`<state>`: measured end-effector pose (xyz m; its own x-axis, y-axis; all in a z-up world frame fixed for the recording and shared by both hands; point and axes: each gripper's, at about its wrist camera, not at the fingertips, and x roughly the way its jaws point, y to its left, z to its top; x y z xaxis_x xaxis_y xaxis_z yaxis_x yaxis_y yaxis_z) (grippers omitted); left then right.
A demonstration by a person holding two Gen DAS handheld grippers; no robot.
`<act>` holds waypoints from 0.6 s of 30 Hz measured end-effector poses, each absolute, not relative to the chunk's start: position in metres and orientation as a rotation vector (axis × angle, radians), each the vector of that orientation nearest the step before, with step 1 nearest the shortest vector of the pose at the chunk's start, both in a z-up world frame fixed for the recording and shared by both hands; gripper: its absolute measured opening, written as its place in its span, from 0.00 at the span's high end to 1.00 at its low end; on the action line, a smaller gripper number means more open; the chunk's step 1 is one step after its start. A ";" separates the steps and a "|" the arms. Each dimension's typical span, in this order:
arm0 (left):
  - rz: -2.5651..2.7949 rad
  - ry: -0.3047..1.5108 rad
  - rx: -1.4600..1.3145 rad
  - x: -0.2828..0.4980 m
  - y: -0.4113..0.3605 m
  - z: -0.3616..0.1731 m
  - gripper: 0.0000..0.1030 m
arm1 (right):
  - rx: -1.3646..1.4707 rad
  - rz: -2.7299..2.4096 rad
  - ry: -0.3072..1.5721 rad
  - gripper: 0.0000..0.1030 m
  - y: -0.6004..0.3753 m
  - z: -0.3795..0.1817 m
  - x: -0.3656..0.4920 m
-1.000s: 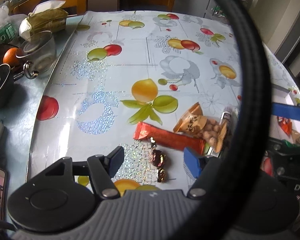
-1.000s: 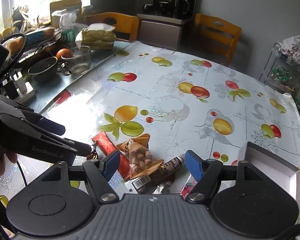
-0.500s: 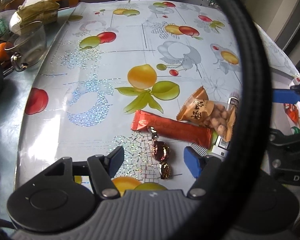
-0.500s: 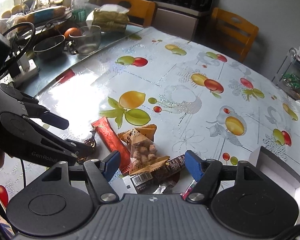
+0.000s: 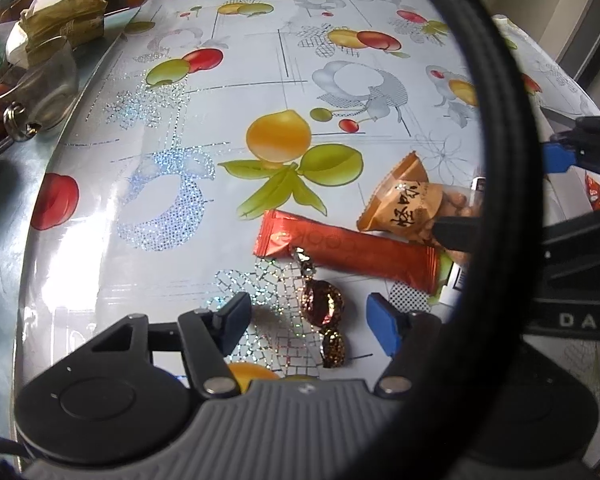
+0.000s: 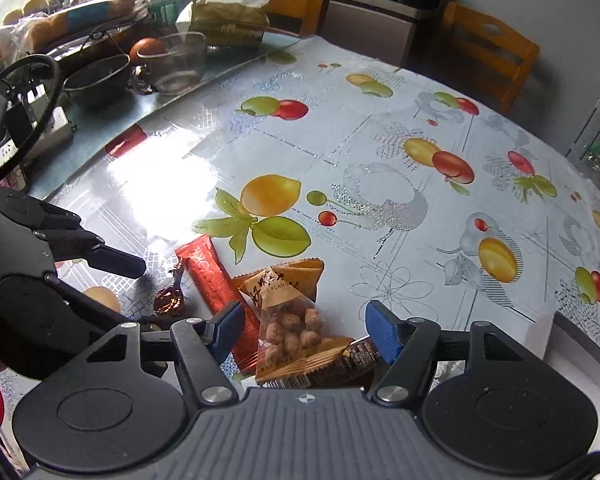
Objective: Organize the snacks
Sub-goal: 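Grasp the wrapped brown chocolates with the left tool while the right tool grasps the peanut pastry packet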
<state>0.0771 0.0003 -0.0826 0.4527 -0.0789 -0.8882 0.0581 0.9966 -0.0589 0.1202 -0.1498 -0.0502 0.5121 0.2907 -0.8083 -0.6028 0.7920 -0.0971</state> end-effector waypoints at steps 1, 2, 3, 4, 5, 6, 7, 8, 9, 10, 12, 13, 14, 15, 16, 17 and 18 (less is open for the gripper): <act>-0.087 1.095 -0.017 0.077 0.000 -0.083 0.38 | -0.399 0.561 0.887 0.35 -0.148 -0.052 0.122; -0.089 1.089 -0.011 0.077 -0.001 -0.084 0.38 | -0.406 0.565 0.890 0.35 -0.147 -0.053 0.123; -0.092 1.084 -0.006 0.077 -0.002 -0.085 0.38 | -0.411 0.568 0.894 0.35 -0.146 -0.055 0.125; -0.094 1.079 -0.002 0.077 -0.003 -0.085 0.38 | -0.416 0.568 0.898 0.35 -0.145 -0.056 0.126; -0.095 1.075 -0.001 0.076 -0.003 -0.086 0.39 | -0.419 0.571 0.901 0.35 -0.143 -0.057 0.127; -0.097 1.069 0.002 0.076 -0.004 -0.086 0.41 | -0.422 0.574 0.903 0.35 -0.142 -0.058 0.127; -0.098 1.062 0.004 0.075 -0.004 -0.086 0.42 | -0.425 0.576 0.905 0.35 -0.141 -0.060 0.127; -0.096 1.056 0.009 0.074 -0.004 -0.086 0.44 | -0.427 0.578 0.909 0.35 -0.141 -0.061 0.128; -0.098 1.048 0.017 0.073 -0.005 -0.086 0.47 | -0.427 0.582 0.914 0.35 -0.140 -0.062 0.129; -0.101 1.039 0.024 0.071 -0.006 -0.087 0.48 | -0.430 0.584 0.919 0.35 -0.139 -0.064 0.129; -0.108 1.021 0.042 0.069 -0.007 -0.087 0.54 | -0.437 0.589 0.921 0.35 -0.138 -0.066 0.129; -0.113 1.012 0.048 0.068 -0.007 -0.087 0.55 | -0.438 0.590 0.923 0.35 -0.137 -0.067 0.130; -0.116 1.007 0.048 0.066 -0.006 -0.087 0.58 | -0.439 0.591 0.924 0.35 -0.137 -0.067 0.130; -0.118 1.003 0.050 0.065 -0.006 -0.087 0.61 | -0.439 0.592 0.923 0.35 -0.137 -0.067 0.129; -0.118 0.997 0.054 0.065 -0.005 -0.087 0.62 | -0.439 0.594 0.923 0.36 -0.136 -0.068 0.129; -0.120 0.991 0.057 0.065 -0.005 -0.087 0.64 | -0.440 0.596 0.924 0.37 -0.136 -0.068 0.130; -0.123 0.988 0.060 0.065 -0.005 -0.087 0.65 | -0.441 0.595 0.926 0.37 -0.136 -0.069 0.130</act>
